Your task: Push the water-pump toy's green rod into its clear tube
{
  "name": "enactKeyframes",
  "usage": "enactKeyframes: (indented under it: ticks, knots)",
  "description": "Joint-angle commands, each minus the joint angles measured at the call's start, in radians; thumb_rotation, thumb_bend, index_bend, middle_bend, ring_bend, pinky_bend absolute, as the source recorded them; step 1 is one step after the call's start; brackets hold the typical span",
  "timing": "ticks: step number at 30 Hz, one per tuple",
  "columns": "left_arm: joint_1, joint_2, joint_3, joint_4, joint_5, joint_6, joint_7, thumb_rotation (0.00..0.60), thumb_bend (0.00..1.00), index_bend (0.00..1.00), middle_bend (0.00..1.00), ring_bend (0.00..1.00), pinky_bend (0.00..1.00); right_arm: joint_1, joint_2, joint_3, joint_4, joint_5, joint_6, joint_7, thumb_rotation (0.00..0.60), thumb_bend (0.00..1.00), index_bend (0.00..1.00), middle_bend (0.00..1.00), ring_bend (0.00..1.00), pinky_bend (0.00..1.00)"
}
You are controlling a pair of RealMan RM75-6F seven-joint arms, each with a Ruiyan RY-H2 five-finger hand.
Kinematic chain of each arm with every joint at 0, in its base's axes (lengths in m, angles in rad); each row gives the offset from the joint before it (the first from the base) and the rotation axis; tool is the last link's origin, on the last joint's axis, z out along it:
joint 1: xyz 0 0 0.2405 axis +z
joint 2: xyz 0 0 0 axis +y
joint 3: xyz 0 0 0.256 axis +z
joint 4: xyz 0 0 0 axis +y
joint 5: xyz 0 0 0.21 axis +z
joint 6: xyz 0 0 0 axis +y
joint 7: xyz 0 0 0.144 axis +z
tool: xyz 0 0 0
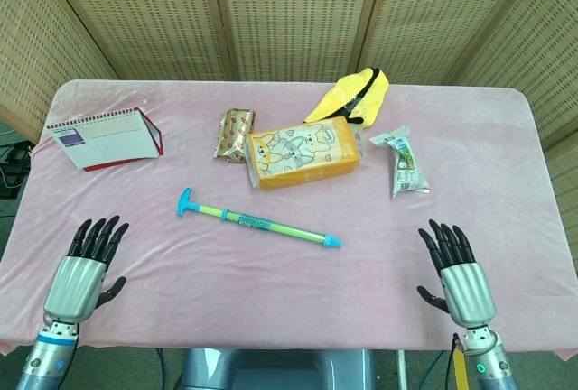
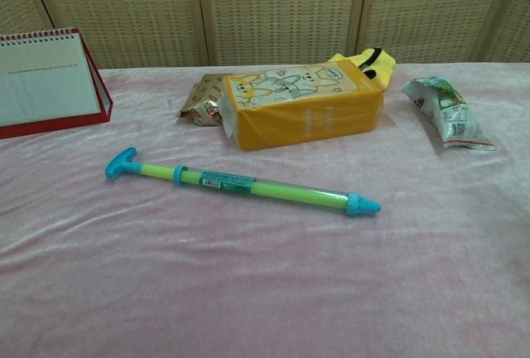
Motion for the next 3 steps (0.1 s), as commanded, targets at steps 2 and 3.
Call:
enactKeyframes:
  ticks: [2,3]
  knots:
    - [0.035,0.0,0.002,0.049,0.023,0.011,-0.044,0.6,0.24,0.0,0.0,0.0,0.0,-0.019,0.009,0.001,0.025,-0.025,0.022,0.022,0.6,0.17,0.02,0.0,0.0,0.0]
    - [0.041,0.004,-0.005,0.052,0.021,0.011,-0.052,0.6,0.24,0.0,0.0,0.0,0.0,-0.021,0.009,0.008,0.026,-0.027,0.024,0.025,0.6,0.17,0.02,0.0,0.0,0.0]
